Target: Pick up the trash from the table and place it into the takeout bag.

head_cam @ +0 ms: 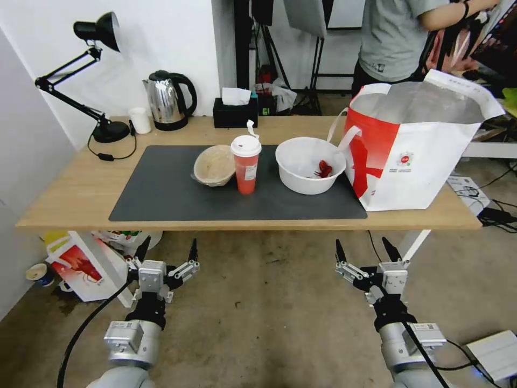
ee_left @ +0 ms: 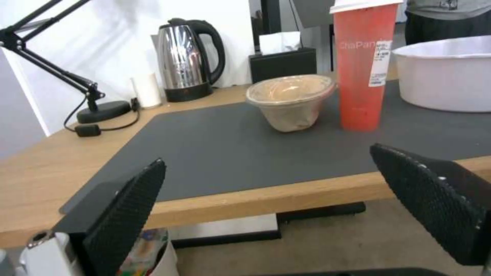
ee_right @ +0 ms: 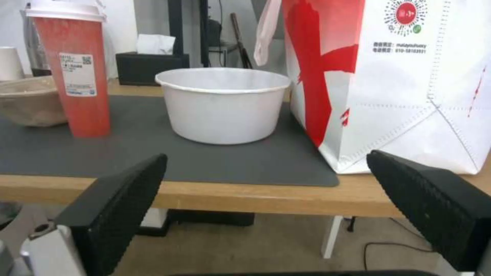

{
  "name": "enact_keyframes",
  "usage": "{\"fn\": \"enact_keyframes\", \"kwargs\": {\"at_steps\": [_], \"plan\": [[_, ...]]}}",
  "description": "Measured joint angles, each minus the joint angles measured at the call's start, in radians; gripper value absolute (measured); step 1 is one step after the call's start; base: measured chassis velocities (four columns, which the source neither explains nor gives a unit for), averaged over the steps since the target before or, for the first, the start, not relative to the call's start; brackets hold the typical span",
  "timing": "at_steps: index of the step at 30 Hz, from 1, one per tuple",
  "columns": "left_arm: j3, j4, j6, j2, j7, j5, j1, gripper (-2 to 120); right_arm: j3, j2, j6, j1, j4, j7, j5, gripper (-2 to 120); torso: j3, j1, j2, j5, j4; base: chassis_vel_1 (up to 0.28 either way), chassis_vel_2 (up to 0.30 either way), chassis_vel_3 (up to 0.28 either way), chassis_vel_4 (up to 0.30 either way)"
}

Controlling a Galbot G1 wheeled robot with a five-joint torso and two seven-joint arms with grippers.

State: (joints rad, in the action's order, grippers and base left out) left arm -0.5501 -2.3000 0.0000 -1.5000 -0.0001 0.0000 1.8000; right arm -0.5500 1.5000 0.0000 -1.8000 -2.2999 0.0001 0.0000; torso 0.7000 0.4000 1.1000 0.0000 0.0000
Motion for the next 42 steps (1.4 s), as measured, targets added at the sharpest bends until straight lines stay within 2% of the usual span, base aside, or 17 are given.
{"fn": "enact_keyframes", "kwargs": {"at_steps": [42], "plan": [[0.0,0.0,0.0,0.0,0.0,0.0,0.0,100,0.004,-0.001,0.003,0.001,0.0,0.005,-0.001,100,0.0,0.0,0.0,0.0,0.0,0.0,0.0,0.0,0.0]]}}
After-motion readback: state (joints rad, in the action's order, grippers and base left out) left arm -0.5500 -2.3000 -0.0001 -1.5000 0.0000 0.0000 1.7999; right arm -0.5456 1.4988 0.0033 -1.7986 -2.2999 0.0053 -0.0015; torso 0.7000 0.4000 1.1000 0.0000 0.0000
